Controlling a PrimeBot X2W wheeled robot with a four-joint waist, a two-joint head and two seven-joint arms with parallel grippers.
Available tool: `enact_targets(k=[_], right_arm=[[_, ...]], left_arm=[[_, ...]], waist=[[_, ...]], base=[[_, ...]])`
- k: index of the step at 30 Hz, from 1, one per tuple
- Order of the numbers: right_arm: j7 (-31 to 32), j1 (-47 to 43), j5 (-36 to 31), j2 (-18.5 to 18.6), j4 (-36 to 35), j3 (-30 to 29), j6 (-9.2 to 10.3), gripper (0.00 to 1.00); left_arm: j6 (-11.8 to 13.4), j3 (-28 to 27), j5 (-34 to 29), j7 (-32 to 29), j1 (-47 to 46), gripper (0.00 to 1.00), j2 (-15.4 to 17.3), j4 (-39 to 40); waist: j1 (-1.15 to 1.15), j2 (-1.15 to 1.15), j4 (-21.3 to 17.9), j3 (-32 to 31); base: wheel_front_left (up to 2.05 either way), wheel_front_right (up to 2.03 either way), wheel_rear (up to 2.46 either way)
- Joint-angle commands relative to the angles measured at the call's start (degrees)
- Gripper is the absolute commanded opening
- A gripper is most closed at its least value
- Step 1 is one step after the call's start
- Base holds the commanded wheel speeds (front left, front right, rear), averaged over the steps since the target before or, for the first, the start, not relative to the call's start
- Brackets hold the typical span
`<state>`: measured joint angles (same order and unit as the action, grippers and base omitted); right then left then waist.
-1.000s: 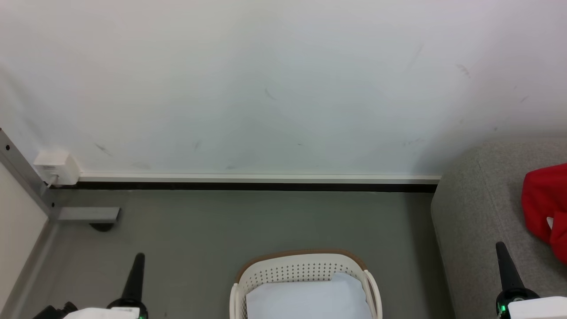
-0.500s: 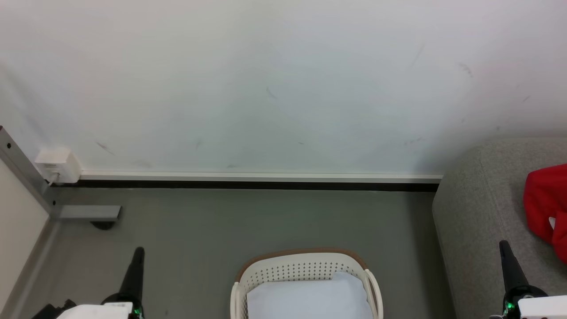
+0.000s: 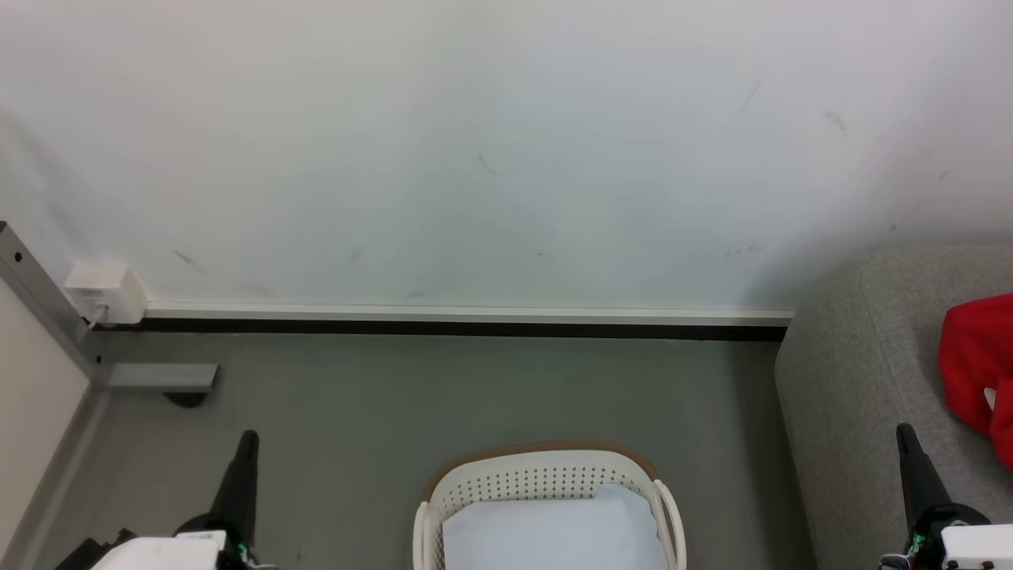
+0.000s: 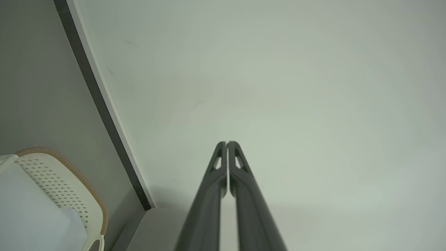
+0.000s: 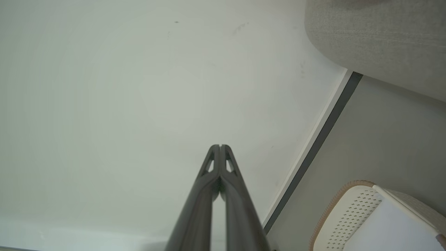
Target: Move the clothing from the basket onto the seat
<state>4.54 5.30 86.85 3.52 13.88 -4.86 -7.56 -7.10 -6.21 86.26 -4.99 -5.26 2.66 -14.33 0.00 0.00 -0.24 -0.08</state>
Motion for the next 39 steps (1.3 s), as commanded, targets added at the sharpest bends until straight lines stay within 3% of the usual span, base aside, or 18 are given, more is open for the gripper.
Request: enact_targets(k=[1, 15, 39], right_arm=[[0.28, 0.8, 1.46, -0.04, 0.04, -0.39, 0.12, 0.0], [1.77, 1.18, 6.23, -0.26, 0.19, -1.32, 0.14, 0.0], [1.88, 1.2, 5.75, -0.39, 0.19, -1.49, 0.14, 0.0]], left_arm=[[-0.37, -0.27, 1.14, -0.35, -0.62, 0.0, 0.38, 0.3], [-0.58, -0.47, 6.61, -1.77, -1.25, 0.0, 0.38, 0.35], [-0.58, -0.43, 6.49, -1.78, -1.21, 0.0, 0.38, 0.35]], waist=[[0.0, 0.0, 0.02, 0.02], [0.0, 0.0, 0.24, 0.25], [0.0, 0.0, 0.24, 0.26]], base=[[0.0, 0.0, 0.0], [0.0, 0.0, 0.0], [0.0, 0.0, 0.0]])
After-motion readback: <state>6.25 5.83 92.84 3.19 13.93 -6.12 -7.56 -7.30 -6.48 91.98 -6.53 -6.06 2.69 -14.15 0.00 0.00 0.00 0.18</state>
